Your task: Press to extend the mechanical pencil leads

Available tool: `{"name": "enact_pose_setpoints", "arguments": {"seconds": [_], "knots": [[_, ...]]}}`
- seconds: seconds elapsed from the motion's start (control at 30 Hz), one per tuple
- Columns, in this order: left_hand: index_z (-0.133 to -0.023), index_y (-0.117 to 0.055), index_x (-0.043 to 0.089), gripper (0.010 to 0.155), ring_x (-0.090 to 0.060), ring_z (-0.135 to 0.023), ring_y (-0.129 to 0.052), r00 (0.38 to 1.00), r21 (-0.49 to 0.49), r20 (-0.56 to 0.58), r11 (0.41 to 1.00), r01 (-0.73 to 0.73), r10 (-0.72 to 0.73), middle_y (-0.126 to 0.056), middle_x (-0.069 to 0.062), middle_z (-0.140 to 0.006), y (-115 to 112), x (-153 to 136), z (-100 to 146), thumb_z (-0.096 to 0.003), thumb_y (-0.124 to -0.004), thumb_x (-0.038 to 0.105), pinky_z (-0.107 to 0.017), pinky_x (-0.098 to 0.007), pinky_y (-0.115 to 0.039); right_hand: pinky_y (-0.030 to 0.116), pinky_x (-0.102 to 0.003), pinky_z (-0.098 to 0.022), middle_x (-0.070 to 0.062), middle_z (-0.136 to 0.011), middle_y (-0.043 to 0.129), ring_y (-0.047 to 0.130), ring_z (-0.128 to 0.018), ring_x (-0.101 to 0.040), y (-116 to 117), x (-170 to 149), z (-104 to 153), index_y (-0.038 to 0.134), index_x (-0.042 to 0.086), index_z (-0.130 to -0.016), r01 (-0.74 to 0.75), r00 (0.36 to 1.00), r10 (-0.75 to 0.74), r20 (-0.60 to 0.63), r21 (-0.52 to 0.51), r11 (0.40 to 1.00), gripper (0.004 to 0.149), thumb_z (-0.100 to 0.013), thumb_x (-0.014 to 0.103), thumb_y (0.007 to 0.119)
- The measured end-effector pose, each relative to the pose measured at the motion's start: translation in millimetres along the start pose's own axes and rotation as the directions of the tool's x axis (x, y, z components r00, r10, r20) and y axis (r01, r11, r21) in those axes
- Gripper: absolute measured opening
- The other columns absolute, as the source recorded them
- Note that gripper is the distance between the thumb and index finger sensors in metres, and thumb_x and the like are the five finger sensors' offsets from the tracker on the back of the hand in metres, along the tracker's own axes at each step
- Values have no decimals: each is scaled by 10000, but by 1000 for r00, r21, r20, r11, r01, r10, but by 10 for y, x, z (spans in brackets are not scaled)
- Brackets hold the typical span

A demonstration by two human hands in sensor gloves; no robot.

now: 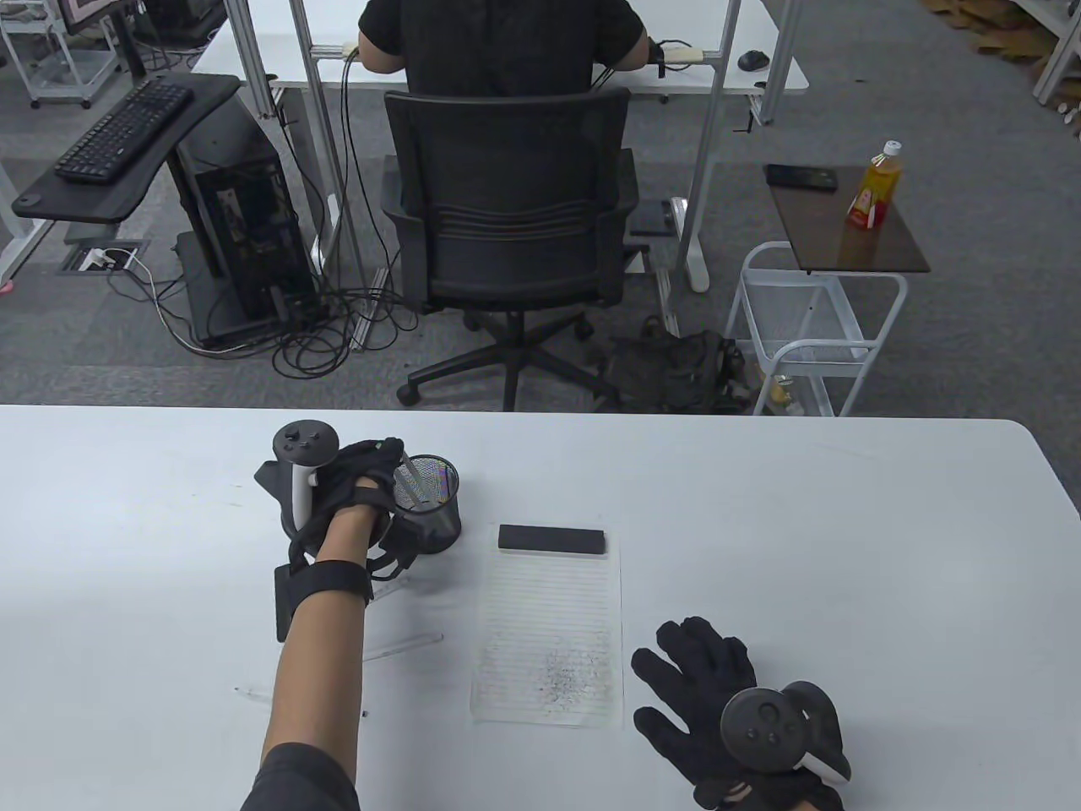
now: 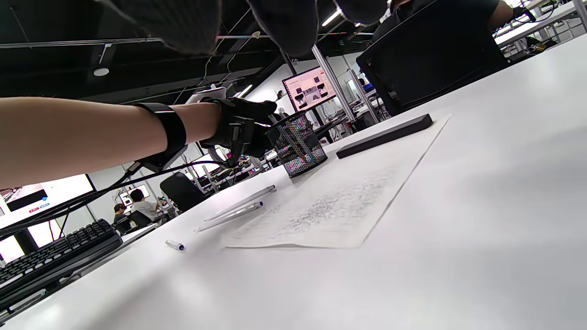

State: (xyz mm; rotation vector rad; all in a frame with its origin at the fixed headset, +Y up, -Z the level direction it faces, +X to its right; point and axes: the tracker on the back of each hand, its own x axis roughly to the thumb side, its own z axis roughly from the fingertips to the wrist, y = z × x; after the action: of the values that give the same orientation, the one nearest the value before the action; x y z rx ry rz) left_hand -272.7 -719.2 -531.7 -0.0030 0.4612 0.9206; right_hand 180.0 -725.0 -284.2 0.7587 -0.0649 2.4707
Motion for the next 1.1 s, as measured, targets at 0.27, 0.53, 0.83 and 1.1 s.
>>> {"name": "enact_pose_setpoints", "arguments": {"seconds": [0.27,0.53,0.83,1.1], "knots": [[-851,-975,260,511,-359,-900,-843,994,24,83,997,-68,65,-796,-84,-1047,241,101,144,-437,-849,532,-672,-581,-691,306,-830,-649,-276,-1146,466,378,-1042,-629,6,0,1,672,124,-1090,9,1000,-9,-5,5,1000,659,-554,504,730],[-847,-970,268,497,-367,-896,-837,941,-6,284,982,-188,182,-792,-91,-1047,434,280,386,-447,-824,524,-669,-587,-683,306,-831,-648,-277,-1145,471,381,-1041,-630,12,54,0,684,128,-1085,10,1000,-10,21,5,1000,651,-555,504,729],[-847,-879,267,468,-367,-854,-939,767,-276,419,873,-403,487,-949,-61,-927,545,296,826,-449,-734,465,-718,-608,-636,302,-831,-649,-276,-1145,470,379,-1041,-630,41,14,-6,681,121,-1086,31,1000,-31,6,19,999,657,-554,502,731],[-839,-804,252,477,-320,-573,-1047,659,-558,303,689,-463,688,-997,3,-638,382,105,1151,-432,-662,457,-666,-675,-721,305,-831,-649,-277,-1145,469,379,-1042,-629,60,21,-13,681,123,-1085,33,999,-33,12,26,999,656,-553,502,732]]}}
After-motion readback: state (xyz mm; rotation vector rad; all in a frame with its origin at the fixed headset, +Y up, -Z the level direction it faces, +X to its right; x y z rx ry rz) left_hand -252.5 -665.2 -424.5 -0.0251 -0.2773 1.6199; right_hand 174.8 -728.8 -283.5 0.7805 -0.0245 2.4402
